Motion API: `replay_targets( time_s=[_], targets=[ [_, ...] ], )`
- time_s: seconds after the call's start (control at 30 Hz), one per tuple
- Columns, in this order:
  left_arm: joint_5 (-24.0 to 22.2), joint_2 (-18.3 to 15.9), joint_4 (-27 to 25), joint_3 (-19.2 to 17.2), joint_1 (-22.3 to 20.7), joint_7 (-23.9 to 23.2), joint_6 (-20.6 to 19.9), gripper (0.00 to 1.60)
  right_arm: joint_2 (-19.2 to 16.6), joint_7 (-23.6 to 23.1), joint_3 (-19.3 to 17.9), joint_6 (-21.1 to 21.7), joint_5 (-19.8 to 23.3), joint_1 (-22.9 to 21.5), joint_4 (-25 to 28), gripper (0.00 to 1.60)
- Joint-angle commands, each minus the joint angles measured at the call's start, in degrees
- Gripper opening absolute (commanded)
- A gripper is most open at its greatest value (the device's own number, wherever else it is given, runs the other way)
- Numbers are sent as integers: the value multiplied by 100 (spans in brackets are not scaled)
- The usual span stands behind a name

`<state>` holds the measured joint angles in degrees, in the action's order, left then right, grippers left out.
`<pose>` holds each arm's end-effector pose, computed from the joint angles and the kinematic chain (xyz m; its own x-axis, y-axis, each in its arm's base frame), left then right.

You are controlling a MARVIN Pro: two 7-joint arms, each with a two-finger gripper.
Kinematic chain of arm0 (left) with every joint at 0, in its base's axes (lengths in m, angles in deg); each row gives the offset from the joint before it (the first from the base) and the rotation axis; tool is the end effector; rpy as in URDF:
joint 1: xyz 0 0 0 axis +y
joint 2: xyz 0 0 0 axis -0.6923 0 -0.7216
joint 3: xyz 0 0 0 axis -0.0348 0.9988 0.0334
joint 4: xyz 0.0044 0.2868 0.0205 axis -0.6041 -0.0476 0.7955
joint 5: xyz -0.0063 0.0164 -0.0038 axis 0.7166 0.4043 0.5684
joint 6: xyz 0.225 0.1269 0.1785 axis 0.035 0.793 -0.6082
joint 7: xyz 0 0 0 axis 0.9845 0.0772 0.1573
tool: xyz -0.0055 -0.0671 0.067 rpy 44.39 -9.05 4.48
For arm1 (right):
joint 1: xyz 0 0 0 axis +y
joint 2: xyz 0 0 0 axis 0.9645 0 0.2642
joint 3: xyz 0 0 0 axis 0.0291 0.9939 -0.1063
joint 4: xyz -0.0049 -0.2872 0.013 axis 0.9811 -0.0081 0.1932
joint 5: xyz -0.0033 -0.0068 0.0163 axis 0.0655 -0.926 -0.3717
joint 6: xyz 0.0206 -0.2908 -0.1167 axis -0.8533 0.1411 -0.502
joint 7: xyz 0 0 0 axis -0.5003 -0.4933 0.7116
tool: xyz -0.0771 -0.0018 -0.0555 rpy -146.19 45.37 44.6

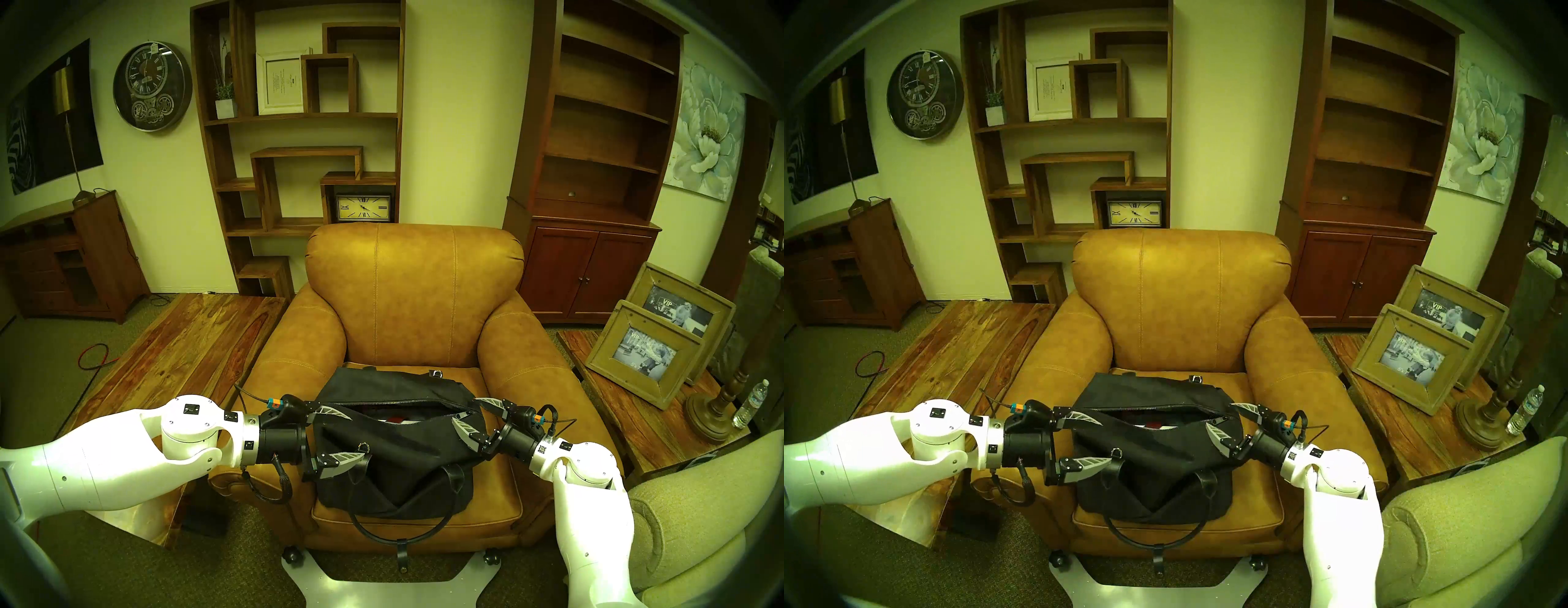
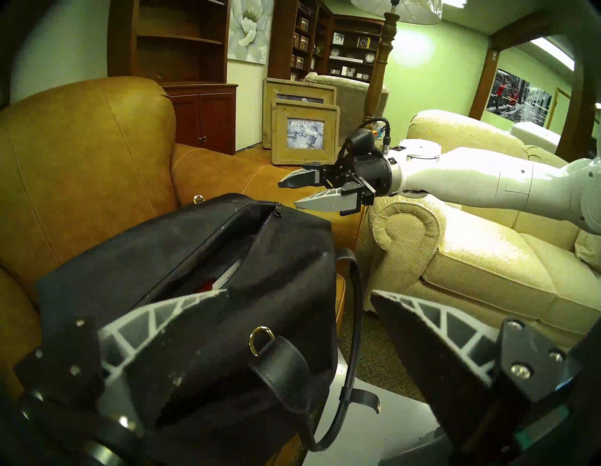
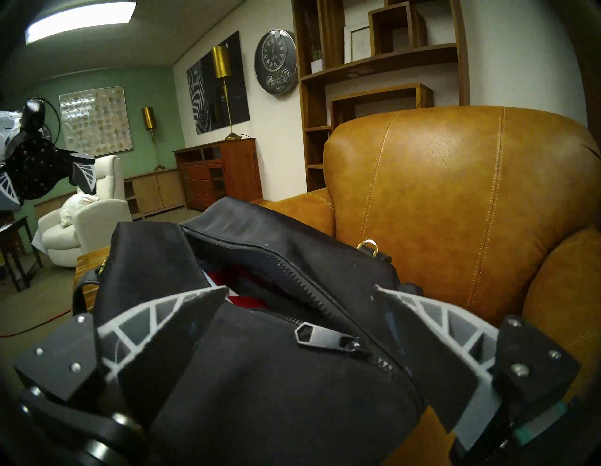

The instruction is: Open a bag with a zipper

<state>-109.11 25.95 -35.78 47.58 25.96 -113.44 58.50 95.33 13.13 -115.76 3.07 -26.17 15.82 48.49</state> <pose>0.3205 0.0286 -0.2984 0.2576 -0.3132 0.9141 -0.9093 -0.3985 0.1197 0.3596 -0.0566 -0.3901 0.1544 0.0611 0.9861 0.7090 -0.7020 -0.0676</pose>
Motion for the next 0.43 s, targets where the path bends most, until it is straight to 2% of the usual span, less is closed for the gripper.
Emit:
replay_targets(
  time_s=[0.0, 0.4],
  targets=[
    [-39, -286, -355, -57, 153, 190, 258, 160, 174, -202, -38, 85, 189, 446, 649, 160],
    [-69, -677, -808, -64, 431, 745, 659, 160, 408, -443, -187, 376, 365, 1080, 1601, 160]
  ],
)
